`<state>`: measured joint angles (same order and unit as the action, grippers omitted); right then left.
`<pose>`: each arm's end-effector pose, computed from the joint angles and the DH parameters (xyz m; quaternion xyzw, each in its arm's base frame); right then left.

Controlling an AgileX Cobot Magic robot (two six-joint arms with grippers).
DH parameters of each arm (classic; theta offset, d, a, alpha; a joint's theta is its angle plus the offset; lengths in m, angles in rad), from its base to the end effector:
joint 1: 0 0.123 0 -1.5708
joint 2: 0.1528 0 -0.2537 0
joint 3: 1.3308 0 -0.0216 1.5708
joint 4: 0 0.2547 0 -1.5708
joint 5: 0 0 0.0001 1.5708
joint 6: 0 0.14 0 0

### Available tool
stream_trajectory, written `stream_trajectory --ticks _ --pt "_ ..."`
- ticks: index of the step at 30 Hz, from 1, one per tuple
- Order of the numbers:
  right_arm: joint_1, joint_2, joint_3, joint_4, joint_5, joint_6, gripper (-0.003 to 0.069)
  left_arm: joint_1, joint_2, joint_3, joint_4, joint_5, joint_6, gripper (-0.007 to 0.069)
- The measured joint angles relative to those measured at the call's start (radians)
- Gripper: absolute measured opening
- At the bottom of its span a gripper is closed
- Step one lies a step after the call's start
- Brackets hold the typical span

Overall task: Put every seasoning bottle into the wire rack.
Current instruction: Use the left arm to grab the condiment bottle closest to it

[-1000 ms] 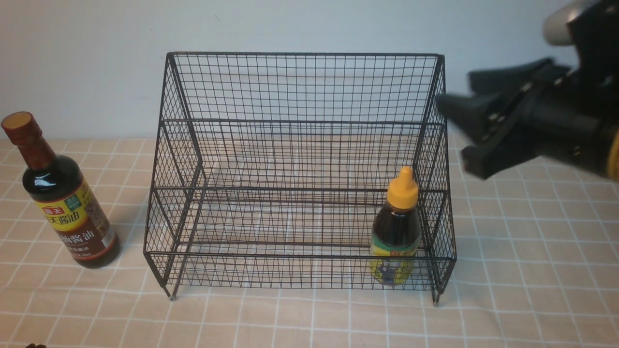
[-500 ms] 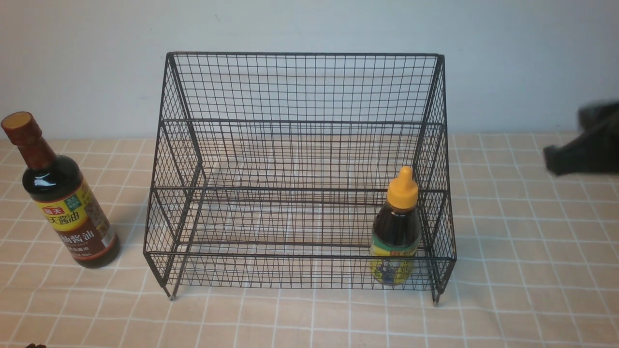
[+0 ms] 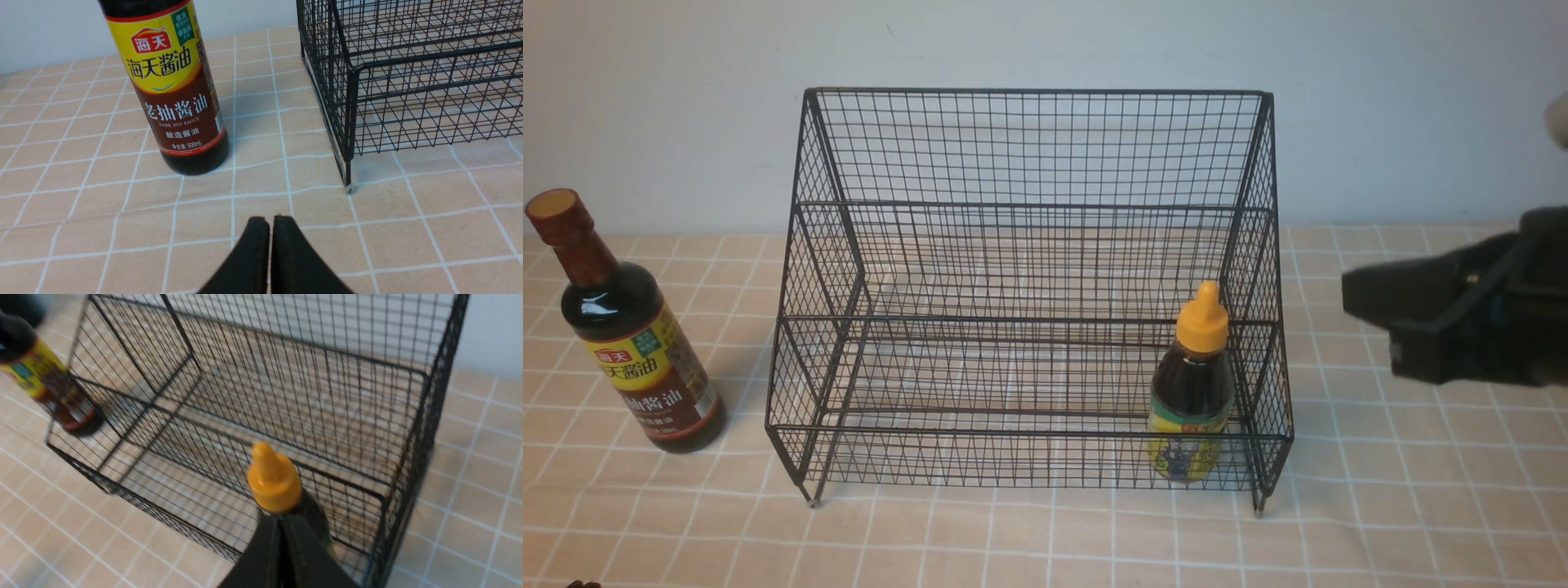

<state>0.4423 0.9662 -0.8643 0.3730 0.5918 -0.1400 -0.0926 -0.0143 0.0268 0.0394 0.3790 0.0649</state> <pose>0.2221 0.1367 0.2946 -0.1653 0.8594 0.2297 0.4259 0.1343 -0.0104 0.1566 0.0738 0.8026 0.0085 0.5918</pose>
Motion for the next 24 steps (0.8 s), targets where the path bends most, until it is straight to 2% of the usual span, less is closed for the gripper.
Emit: stream_trajectory --ticks 3,6,10,14,15,20,21,24 --pt "0.000 -0.006 0.000 0.081 -0.021 -0.040 -0.0013 0.000 0.000 0.000 0.000 0.000 0.000 -0.0007" --pt "0.000 -0.006 0.000 0.076 -0.029 -0.066 -0.0013 0.000 0.000 0.000 0.000 0.000 0.000 -0.0007" --pt "-0.004 -0.006 0.000 -0.022 -0.119 -0.110 -0.0013 0.000 0.000 0.000 0.000 0.000 0.000 -0.0007" --pt "-0.042 -0.006 0.002 -0.138 -0.225 -0.098 -0.0013 0.000 0.000 0.000 0.000 0.000 0.000 -0.0007" --pt "-0.090 -0.019 0.009 -0.178 -0.256 -0.067 -0.0013 0.000 0.000 0.000 0.000 0.000 0.000 -0.0007" --pt "-0.205 -0.083 0.062 -0.196 -0.274 -0.007 -0.0013 0.000 0.000 0.000 0.000 0.000 0.000 -0.0007" --pt "-0.257 -0.133 0.104 -0.200 -0.274 -0.002 -0.0013 0.000 0.000 0.000 0.000 0.000 0.000 -0.0007" --pt "-0.329 -0.229 0.217 -0.223 -0.282 -0.002 -0.0013 0.000 0.000 0.000 0.000 0.000 0.000 -0.0007"
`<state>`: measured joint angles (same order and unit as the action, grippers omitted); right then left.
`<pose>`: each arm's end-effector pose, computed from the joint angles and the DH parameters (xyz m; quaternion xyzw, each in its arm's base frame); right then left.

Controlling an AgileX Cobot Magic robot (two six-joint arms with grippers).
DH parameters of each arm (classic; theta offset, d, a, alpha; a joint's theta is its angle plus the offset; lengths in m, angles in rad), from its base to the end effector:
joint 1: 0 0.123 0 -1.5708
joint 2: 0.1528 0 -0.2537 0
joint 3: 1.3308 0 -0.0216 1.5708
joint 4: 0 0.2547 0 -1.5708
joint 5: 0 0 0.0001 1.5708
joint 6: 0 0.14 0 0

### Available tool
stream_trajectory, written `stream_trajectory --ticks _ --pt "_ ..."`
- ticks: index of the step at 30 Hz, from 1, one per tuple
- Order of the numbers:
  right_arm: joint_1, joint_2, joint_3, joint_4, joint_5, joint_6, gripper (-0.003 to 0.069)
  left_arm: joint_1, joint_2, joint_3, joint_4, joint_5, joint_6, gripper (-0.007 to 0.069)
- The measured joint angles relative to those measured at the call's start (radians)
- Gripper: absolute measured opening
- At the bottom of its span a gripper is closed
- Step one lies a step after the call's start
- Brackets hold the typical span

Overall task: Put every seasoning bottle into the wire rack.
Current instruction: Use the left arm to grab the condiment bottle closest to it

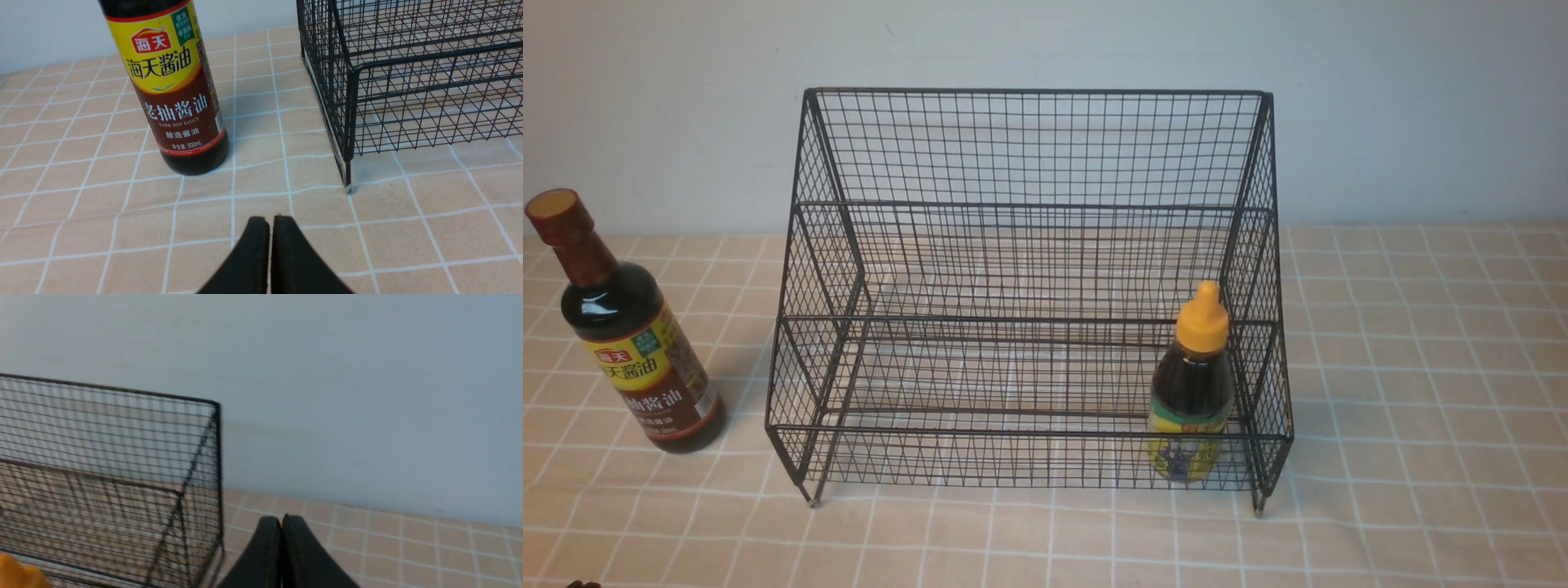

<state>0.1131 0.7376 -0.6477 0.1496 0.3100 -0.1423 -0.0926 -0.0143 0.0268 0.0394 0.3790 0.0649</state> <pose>0.2262 0.0321 0.2984 -0.0589 0.8054 0.0517 0.5875 0.1343 -0.0104 0.1566 0.0738 0.8026 0.0085 0.5918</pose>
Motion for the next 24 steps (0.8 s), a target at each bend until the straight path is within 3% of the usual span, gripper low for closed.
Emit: stream_trajectory --ticks 6,13,18,24 --pt "-0.127 -0.258 0.285 -0.041 -0.037 -0.003 -0.0013 0.000 0.000 0.000 0.000 0.000 0.000 -0.0007" --pt "-0.144 -0.547 0.627 -0.053 -0.031 -0.003 -0.0013 0.000 0.000 0.000 0.000 0.000 0.000 -0.0007" --pt "-0.144 -0.718 0.672 -0.059 0.050 -0.003 -0.0013 0.000 0.000 0.000 0.000 0.001 0.000 -0.0007" --pt "-0.144 -0.747 0.671 -0.059 0.060 -0.003 -0.0013 0.000 -0.001 0.000 0.000 0.001 0.001 -0.0007"
